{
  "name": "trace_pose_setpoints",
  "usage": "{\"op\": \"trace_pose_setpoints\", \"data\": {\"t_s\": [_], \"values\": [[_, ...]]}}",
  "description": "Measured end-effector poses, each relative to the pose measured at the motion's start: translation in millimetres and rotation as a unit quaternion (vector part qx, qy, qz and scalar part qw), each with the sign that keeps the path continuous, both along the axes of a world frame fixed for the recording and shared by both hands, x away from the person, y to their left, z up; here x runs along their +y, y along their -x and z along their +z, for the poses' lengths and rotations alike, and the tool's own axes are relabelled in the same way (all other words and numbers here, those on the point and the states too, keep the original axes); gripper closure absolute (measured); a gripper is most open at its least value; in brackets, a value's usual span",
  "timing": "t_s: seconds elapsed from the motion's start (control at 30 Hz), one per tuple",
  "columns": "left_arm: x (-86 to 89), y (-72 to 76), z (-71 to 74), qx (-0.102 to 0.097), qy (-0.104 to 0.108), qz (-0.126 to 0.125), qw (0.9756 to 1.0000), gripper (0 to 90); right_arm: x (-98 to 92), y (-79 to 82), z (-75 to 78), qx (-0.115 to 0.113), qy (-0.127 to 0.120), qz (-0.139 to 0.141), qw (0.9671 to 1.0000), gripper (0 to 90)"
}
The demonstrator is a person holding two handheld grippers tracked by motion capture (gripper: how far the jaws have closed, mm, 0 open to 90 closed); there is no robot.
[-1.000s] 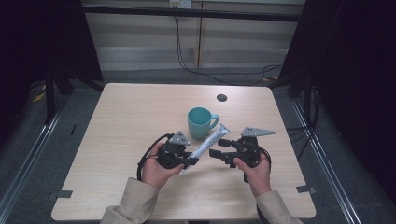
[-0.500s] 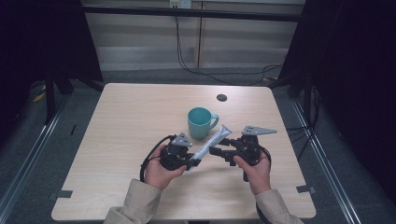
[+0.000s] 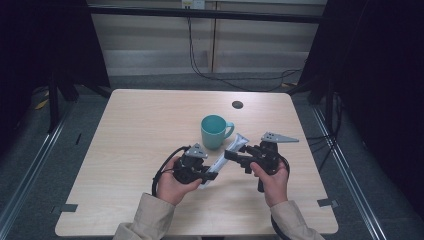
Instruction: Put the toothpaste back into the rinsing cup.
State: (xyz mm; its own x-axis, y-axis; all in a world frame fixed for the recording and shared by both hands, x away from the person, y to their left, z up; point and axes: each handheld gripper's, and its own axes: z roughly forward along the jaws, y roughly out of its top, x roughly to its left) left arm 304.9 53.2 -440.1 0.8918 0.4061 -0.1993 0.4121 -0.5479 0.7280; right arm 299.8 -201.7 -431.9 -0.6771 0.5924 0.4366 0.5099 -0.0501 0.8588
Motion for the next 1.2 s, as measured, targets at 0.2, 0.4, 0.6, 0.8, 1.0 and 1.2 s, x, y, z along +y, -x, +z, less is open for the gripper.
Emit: {"op": "trace_pose_setpoints", "data": {"t_s": [0.2, 0.4, 0.6, 0.8, 1.0, 1.2], "values": [[-0.1, 0.1, -0.1, -0.001, 0.001, 0.006, 1.0, 72.5, 2.1, -0.2, 0.0, -0.002, 0.006, -0.001, 1.0, 41.0], [-1.8, 0.4, -1.9, 0.0, 0.005, 0.009, 0.9999, 72.5, 1.3, -1.0, -2.7, 0.0, 0.005, 0.0, 1.0, 42.9], [-4.1, 0.5, -2.3, 0.001, 0.005, 0.007, 1.0, 72.5, 1.9, -1.0, -3.9, 0.008, 0.001, 0.001, 1.0, 43.3], [-4.6, 0.4, -5.2, 0.004, 0.008, 0.004, 1.0, 72.4, 2.1, -1.9, -6.3, 0.02, -0.015, 0.005, 0.9997, 48.7], [-8.8, 1.5, -7.4, 0.01, 0.014, 0.002, 0.9999, 71.5, 4.8, -1.6, -2.3, 0.025, -0.023, 0.004, 0.9994, 56.1], [-15.2, 5.1, -6.0, 0.011, 0.016, -0.008, 0.9998, 67.0, 7.6, -1.9, 2.3, 0.016, -0.038, 0.002, 0.9992, 69.8]]}}
